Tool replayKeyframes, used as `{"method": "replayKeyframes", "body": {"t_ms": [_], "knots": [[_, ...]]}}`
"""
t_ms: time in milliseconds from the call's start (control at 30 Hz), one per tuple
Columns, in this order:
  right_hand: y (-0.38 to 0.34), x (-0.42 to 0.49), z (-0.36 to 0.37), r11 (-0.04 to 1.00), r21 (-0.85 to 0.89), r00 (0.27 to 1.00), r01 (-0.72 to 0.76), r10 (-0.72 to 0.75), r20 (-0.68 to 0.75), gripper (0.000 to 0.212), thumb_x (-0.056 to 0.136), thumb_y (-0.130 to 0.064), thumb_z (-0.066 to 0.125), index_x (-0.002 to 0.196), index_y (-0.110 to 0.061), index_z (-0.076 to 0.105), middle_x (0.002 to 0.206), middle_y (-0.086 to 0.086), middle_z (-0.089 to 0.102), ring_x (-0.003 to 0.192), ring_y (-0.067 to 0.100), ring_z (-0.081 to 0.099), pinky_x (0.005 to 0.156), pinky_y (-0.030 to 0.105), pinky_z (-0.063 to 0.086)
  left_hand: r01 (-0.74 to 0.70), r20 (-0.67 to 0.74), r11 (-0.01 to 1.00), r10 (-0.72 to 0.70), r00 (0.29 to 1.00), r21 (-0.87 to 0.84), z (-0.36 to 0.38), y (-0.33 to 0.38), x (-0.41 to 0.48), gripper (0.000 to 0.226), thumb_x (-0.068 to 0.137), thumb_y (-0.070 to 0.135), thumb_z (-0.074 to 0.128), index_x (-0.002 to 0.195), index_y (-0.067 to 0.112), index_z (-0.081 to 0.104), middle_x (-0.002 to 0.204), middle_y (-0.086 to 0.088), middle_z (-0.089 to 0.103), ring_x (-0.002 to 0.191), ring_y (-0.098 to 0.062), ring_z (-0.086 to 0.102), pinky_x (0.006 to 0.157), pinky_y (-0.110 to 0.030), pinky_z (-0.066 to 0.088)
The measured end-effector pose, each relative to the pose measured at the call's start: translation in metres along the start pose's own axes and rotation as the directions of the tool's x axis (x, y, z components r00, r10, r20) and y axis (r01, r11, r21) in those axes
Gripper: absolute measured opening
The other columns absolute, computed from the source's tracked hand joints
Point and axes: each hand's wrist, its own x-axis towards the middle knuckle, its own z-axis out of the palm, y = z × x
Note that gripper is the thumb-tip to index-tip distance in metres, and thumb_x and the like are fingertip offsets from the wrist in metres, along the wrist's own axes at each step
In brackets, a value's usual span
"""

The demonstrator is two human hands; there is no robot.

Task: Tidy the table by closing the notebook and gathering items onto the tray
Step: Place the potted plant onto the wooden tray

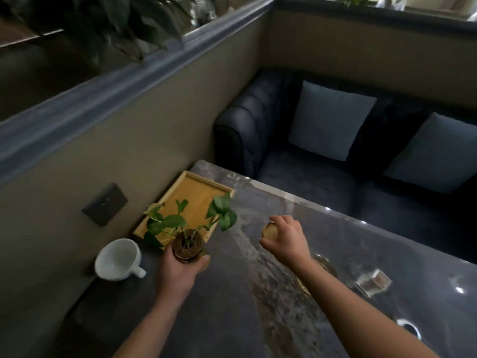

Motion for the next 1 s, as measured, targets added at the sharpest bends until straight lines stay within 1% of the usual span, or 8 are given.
{"method": "replayKeyframes", "body": {"t_ms": [167, 267, 433, 633, 700, 767, 867, 1000], "knots": [[-0.036, 0.066, 0.023, 1.0, -0.002, 0.997, 0.017, -0.017, 0.079, 0.073, 0.073, -0.044, 0.078, 0.136, -0.023, 0.049, 0.13, 0.008, 0.05, 0.122, 0.029, 0.043, 0.1, 0.038, 0.041, 0.065, -0.005, 0.998, -0.065, 0.998, 0.021, -0.012, -0.004, 0.005, 0.075, 0.055, 0.028, 0.095, 0.121, 0.018, 0.061, 0.114, 0.001, 0.067, 0.111, -0.023, 0.06, 0.093, -0.036, 0.046], [-0.053, 0.108, 0.04, 0.999, 0.014, 0.988, 0.051, -0.053, 0.146, 0.07, 0.072, -0.045, 0.078, 0.134, -0.026, 0.05, 0.127, 0.006, 0.052, 0.121, 0.029, 0.045, 0.096, 0.039, 0.043, 0.045, -0.045, 0.999, -0.046, 0.998, -0.024, -0.012, -0.002, 0.01, 0.075, 0.052, 0.026, 0.095, 0.119, 0.021, 0.063, 0.108, 0.007, 0.068, 0.108, -0.018, 0.061, 0.089, -0.031, 0.045], [-0.085, 0.166, 0.079, 0.977, 0.043, 0.959, 0.21, -0.215, 0.183, 0.053, 0.077, -0.032, 0.069, 0.126, -0.033, 0.052, 0.118, 0.001, 0.053, 0.112, 0.025, 0.049, 0.087, 0.034, 0.043, 0.027, -0.122, 0.995, -0.039, 0.992, -0.098, -0.014, 0.009, 0.03, 0.078, 0.047, 0.027, 0.094, 0.119, 0.026, 0.062, 0.1, 0.025, 0.063, 0.106, -0.006, 0.059, 0.092, -0.028, 0.042], [-0.12, 0.221, 0.124, 0.899, -0.009, 0.886, 0.438, -0.43, 0.173, 0.061, 0.081, -0.015, 0.07, 0.134, -0.032, 0.045, 0.129, 0.003, 0.054, 0.121, 0.027, 0.046, 0.096, 0.041, 0.046, 0.104, -0.145, 0.962, -0.144, 0.979, -0.253, -0.015, 0.009, 0.055, 0.094, 0.045, 0.022, 0.097, 0.128, 0.037, 0.054, 0.121, 0.018, 0.063, 0.115, -0.003, 0.057, 0.107, -0.036, 0.04], [-0.127, 0.236, 0.137, 0.876, -0.009, 0.86, 0.482, -0.471, 0.196, 0.062, 0.085, -0.017, 0.069, 0.14, -0.031, 0.043, 0.133, 0.005, 0.054, 0.124, 0.029, 0.043, 0.099, 0.044, 0.044, 0.16, -0.126, 0.92, -0.217, 0.968, -0.357, -0.012, 0.005, 0.063, 0.09, 0.046, 0.003, 0.095, 0.12, 0.037, 0.058, 0.124, 0.012, 0.065, 0.114, -0.006, 0.06, 0.104, -0.04, 0.045], [-0.132, 0.246, 0.149, 0.863, -0.013, 0.844, 0.504, -0.49, 0.217, 0.066, 0.085, -0.018, 0.07, 0.142, -0.032, 0.04, 0.136, 0.005, 0.052, 0.126, 0.029, 0.04, 0.101, 0.045, 0.042, 0.195, -0.128, 0.89, -0.269, 0.955, -0.412, -0.009, 0.002, 0.069, 0.101, 0.045, -0.01, 0.091, 0.13, 0.032, 0.056, 0.131, 0.002, 0.063, 0.119, -0.015, 0.059, 0.101, -0.044, 0.048], [-0.139, 0.255, 0.164, 0.807, -0.09, 0.805, 0.584, -0.561, 0.192, 0.071, 0.08, -0.021, 0.075, 0.141, -0.029, 0.04, 0.135, 0.006, 0.054, 0.121, 0.029, 0.044, 0.099, 0.046, 0.046, 0.207, -0.19, 0.901, -0.295, 0.936, -0.381, -0.007, 0.0, 0.076, 0.111, 0.042, -0.013, 0.091, 0.14, 0.015, 0.05, 0.137, -0.005, 0.059, 0.119, -0.016, 0.057, 0.094, -0.032, 0.047], [-0.144, 0.259, 0.181, 0.781, -0.115, 0.786, 0.614, -0.59, 0.186, 0.07, 0.08, -0.025, 0.076, 0.141, -0.029, 0.041, 0.138, 0.006, 0.051, 0.124, 0.03, 0.043, 0.099, 0.047, 0.044, 0.234, -0.176, 0.865, -0.34, 0.924, -0.445, -0.003, 0.003, 0.078, 0.105, 0.042, -0.014, 0.09, 0.136, 0.016, 0.054, 0.127, -0.004, 0.066, 0.104, -0.009, 0.064, 0.075, -0.024, 0.055]]}}
